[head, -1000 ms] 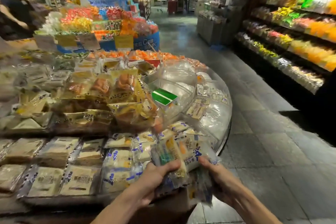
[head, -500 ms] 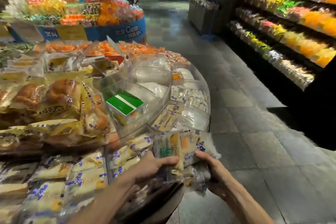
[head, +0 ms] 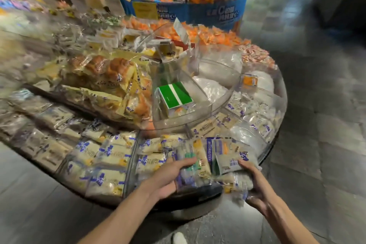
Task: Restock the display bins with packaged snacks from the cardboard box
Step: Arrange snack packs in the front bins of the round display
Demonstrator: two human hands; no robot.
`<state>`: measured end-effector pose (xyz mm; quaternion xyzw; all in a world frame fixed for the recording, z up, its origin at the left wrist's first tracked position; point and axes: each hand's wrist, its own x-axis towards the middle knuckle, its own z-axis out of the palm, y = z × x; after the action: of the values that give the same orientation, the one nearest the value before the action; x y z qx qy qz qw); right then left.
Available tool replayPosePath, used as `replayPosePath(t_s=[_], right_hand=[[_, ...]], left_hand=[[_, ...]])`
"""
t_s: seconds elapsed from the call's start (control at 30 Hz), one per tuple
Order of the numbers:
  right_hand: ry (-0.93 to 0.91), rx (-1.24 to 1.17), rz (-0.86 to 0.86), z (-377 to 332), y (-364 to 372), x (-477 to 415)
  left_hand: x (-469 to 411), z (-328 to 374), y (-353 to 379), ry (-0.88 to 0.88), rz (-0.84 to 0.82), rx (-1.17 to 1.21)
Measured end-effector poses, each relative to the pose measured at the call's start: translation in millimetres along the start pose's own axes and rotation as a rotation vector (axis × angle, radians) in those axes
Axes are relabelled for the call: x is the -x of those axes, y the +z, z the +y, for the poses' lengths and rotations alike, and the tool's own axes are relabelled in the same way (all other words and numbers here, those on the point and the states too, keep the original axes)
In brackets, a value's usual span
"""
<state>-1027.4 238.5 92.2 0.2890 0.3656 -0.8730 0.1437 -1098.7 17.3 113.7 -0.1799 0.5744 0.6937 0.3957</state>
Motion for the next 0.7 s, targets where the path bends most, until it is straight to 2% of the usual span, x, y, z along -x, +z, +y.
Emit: replayPosePath(t_s=[0.1, 0.37, 0.6, 0.7], right_hand=[[0.03, -0.034, -0.038, 0, 5, -15], [-0.042, -0.053, -0.084, -15, 7, -42], [-0.096, -0.087, -0.135, -36, 4, -55], [-0.094, -0.055, -0.13, -38, 8, -59]], left_hand=[[0, 8, -15, 0.007, -0.036, 0.037], [-13, 38, -30, 0.056, -0.064, 0.108], [-19, 65, -84, 0.15, 0.089, 0.302], [-19, 65, -117, 0.12, 0.145, 0.234]])
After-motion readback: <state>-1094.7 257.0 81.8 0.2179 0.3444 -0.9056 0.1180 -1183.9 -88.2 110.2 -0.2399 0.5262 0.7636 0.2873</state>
